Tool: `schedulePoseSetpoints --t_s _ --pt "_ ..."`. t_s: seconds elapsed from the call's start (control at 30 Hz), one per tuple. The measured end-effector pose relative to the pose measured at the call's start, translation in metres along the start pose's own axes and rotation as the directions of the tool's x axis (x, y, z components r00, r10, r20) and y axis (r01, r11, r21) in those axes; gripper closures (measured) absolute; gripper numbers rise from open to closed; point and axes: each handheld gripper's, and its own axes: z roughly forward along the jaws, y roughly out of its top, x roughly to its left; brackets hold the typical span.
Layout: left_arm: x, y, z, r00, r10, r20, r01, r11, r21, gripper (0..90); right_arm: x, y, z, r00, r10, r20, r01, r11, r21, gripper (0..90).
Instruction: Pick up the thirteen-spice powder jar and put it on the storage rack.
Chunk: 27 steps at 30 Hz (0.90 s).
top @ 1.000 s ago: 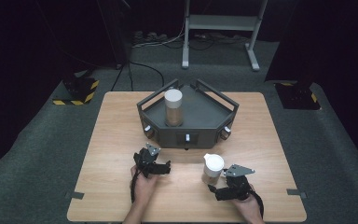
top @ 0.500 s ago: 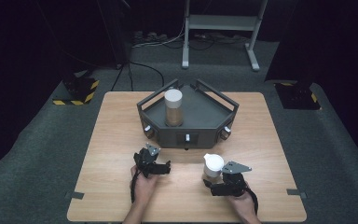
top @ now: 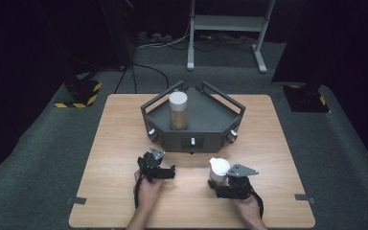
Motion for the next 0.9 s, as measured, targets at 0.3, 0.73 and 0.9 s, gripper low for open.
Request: schedulePoseSetpoints --t_s 0.3,0.73,0.9 --pt "0.0 0.0 0.0 1.0 0.0 0.0 0.0 1.0 0.0 1.7 0.005 -0.001 -0.001 0.9997 -0.021 0.013 0.021 1.0 -0.018 28.5" --pt "0.0 0.0 0.0 1.0 0.0 0.0 0.0 1.0 0.0 1.7 0.012 0.002 -0.003 0.9978 -0.051 0.042 0.052 0.999 -0.013 30.2" --pt "0.0 0.0 0.0 1.0 0.0 0.0 0.0 1.0 0.0 1.7 0.014 0.003 -0.003 0.9977 -0.05 0.045 0.051 0.999 -0.013 30.3"
